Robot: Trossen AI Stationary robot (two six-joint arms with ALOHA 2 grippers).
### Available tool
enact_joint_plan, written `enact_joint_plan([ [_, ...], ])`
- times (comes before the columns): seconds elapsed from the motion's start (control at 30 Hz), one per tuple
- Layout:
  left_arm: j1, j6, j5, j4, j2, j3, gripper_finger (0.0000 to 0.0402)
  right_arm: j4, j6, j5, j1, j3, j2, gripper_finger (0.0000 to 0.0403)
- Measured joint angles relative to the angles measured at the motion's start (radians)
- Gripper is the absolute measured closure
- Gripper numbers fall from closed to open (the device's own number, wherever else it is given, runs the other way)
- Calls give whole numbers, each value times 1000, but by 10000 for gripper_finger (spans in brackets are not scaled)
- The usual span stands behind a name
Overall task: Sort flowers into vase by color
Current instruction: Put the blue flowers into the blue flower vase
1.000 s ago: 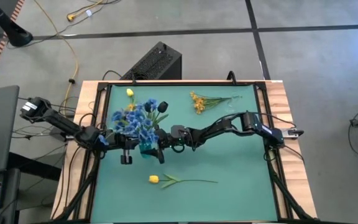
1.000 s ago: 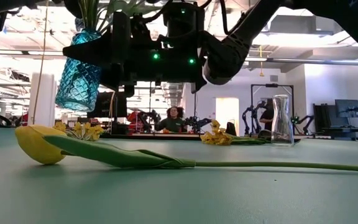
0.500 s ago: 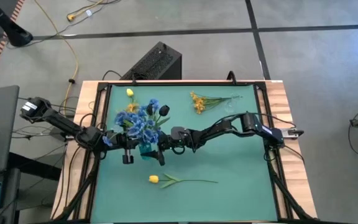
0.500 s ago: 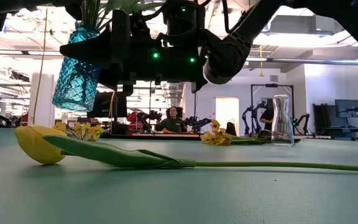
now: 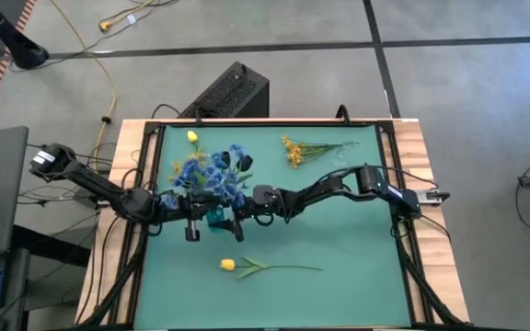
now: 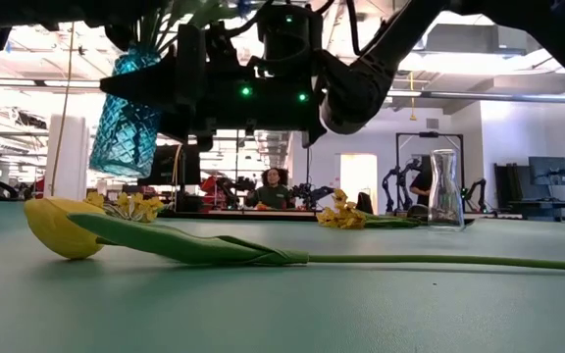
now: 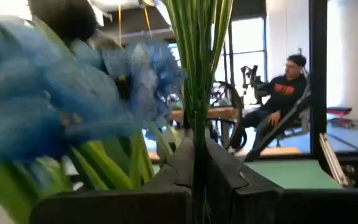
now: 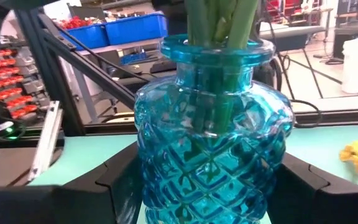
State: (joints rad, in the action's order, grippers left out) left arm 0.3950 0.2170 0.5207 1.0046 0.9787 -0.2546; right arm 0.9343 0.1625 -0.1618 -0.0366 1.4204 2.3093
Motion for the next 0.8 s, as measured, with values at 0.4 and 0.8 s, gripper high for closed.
enact_joint_plan([
  [0.4, 48, -43, 129, -113, -15, -1, 401, 0, -13, 6, 5, 0, 0, 121],
  [0.8, 128, -92, 278, -229, -84, -1, 401, -12, -14, 10, 13, 18, 0, 121],
])
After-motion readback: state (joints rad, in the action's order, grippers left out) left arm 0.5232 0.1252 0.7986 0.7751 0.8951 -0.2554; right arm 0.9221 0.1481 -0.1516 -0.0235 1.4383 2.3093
